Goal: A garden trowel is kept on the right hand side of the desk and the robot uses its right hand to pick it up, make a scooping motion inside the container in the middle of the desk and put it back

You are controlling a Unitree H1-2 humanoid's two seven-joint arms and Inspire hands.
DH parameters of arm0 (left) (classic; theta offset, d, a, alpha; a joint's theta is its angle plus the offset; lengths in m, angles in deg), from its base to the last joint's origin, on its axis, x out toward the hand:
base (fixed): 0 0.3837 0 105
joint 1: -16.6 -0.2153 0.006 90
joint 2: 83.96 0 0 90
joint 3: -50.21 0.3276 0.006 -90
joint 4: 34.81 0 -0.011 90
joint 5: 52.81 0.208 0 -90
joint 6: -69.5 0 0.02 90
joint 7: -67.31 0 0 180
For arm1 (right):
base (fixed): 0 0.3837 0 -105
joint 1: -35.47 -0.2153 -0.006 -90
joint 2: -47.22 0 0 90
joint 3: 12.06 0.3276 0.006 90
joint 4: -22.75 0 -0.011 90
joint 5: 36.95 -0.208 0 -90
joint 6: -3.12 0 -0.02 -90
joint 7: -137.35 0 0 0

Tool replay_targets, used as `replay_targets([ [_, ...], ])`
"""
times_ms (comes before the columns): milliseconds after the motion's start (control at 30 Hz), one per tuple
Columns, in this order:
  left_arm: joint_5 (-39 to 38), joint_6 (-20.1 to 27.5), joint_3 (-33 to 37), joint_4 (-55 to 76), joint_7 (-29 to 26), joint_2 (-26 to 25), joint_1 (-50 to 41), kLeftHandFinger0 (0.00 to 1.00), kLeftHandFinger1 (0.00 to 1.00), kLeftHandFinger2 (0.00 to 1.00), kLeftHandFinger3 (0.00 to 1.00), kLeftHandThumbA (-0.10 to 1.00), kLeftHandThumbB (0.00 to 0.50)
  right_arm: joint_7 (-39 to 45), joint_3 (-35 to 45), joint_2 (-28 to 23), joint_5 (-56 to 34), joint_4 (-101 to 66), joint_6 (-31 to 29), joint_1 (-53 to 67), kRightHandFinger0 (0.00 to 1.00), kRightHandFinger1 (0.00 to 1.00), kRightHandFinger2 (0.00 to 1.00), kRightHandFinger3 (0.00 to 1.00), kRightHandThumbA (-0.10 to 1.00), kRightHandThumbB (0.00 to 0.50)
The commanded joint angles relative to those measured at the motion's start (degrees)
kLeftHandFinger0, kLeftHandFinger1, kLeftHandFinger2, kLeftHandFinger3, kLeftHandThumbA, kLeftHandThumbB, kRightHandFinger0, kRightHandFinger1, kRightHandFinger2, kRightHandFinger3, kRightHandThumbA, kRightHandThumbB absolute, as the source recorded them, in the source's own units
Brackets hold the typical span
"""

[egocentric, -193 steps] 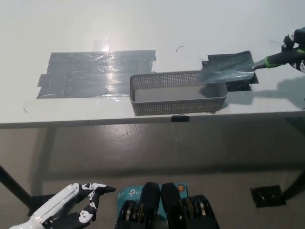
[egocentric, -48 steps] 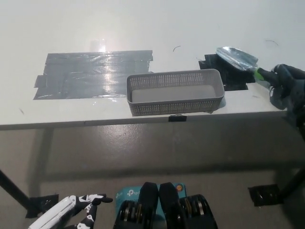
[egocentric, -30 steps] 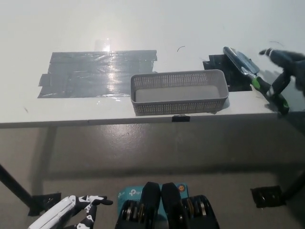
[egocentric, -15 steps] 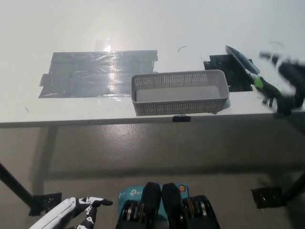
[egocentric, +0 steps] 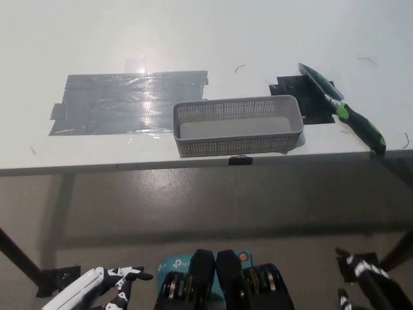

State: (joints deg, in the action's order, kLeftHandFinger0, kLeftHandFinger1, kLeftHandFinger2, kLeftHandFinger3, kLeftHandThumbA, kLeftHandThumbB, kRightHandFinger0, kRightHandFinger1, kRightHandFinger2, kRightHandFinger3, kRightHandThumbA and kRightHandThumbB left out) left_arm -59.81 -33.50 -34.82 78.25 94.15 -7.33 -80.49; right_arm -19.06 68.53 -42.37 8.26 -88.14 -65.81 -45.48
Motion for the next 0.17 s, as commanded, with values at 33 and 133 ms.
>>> replay_targets([
  [33, 1.24, 4.69, -0.78, -1.10, -0.69, -0.08, 4.01, 0.98, 0.91, 0.80, 0.85, 1.00, 0.500, -14.13, 4.86, -1.39, -5.49, 1.47, -13.71, -2.55, 1.00, 1.00, 1.00, 1.00, 0.22, 0.190],
  [133, 1.17, 4.40, -0.80, -1.04, -0.74, 0.33, 4.43, 0.99, 0.90, 0.78, 0.85, 1.00, 0.500, -12.16, 5.16, -1.84, -5.98, 3.11, -12.75, -3.99, 1.00, 1.00, 1.00, 1.00, 0.22, 0.194],
])
